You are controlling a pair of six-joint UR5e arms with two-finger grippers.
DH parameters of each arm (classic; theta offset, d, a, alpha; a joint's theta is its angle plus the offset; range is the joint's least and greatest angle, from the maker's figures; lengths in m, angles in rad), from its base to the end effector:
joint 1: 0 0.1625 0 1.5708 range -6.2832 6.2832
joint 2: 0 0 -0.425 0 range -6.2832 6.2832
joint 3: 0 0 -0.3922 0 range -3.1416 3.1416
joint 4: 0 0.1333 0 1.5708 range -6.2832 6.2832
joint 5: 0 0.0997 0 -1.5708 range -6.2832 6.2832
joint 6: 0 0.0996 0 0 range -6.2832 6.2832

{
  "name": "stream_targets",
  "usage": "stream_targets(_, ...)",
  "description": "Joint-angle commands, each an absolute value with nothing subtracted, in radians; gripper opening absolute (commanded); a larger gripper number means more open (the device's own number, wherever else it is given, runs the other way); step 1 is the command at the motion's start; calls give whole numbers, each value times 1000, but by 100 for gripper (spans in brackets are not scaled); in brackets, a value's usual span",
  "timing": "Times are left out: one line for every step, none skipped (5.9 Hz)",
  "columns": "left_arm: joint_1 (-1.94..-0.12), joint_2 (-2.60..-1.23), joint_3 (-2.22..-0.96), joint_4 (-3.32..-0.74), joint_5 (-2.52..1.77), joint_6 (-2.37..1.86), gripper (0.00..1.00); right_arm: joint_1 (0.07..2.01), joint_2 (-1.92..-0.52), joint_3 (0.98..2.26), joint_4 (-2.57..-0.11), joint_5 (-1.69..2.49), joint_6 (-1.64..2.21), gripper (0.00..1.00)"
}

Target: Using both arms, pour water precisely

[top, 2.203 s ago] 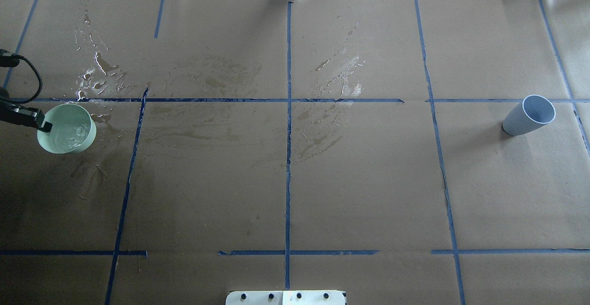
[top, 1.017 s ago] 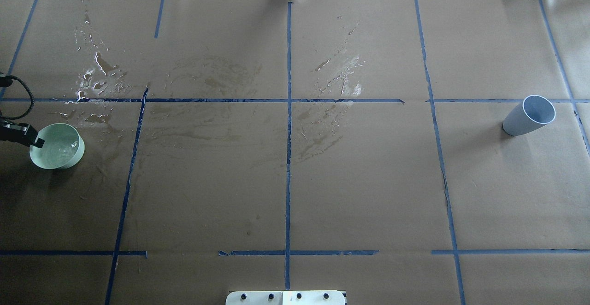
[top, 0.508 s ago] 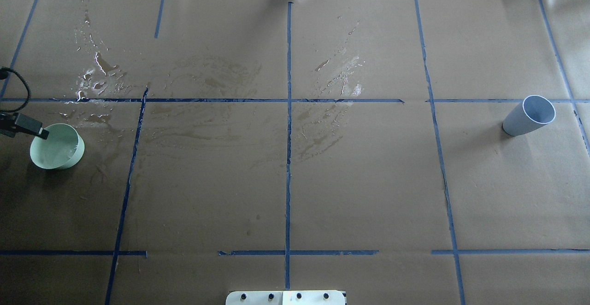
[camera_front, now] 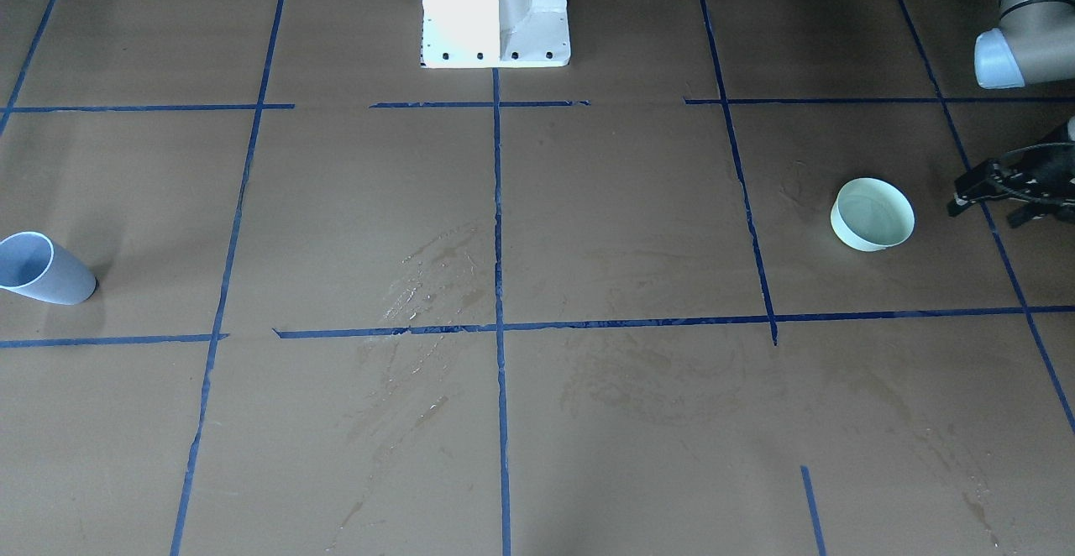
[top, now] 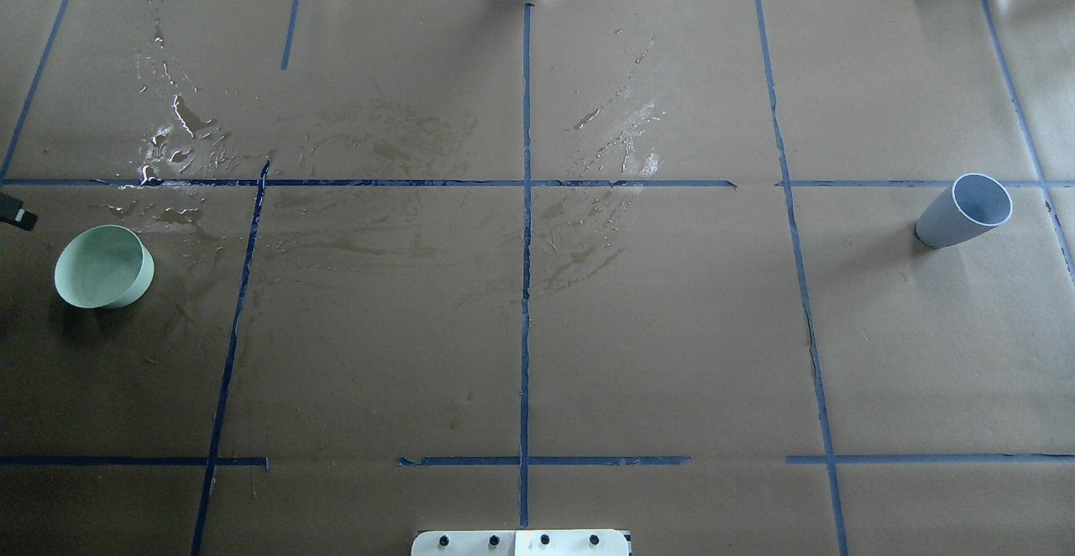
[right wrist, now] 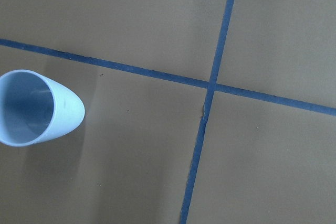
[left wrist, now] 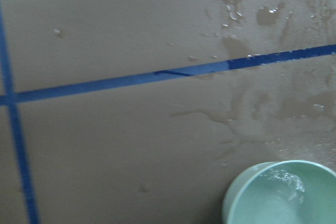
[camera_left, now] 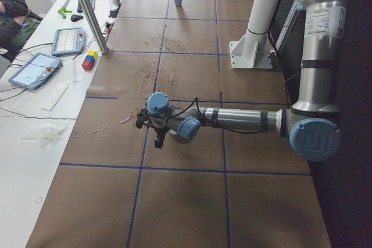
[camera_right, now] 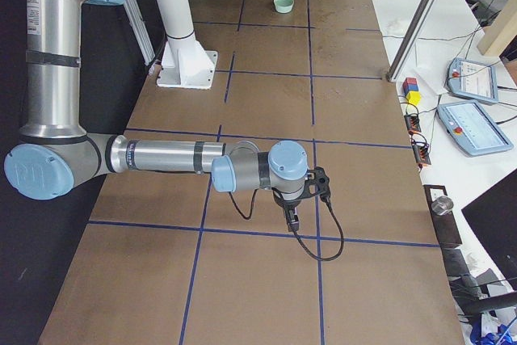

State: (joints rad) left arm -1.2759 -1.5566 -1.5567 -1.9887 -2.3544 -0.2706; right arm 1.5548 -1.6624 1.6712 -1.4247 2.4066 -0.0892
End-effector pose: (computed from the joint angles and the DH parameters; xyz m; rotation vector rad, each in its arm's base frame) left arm 0.0865 -0.5015 0.6259 0.1390 0.8461 0.1754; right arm 0.0520 -0.4630 0.6329 0.1764 -0.8290 -0.1636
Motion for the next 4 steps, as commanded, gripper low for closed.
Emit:
stream_targets(-1405, -1560, -1560, -1787, -2353, -30, 100, 1551, -1661, 1671, -1422, 2407, -87, 100)
stream_targets(-1461, -1562, -1574, -1697, -2355, -12, 100, 1551, -1661, 1672, -1424, 2410, -86, 100)
stream_targets(-1488, -1560, -1584, -1651, -2355, -12, 100, 1549, -1661, 1667, -1433, 2411, -80, 100)
stream_targets(-1488, -1560, -1635, -1597, -2356, -11, 100, 1549, -1663, 1667, -1430, 2411, -72, 100)
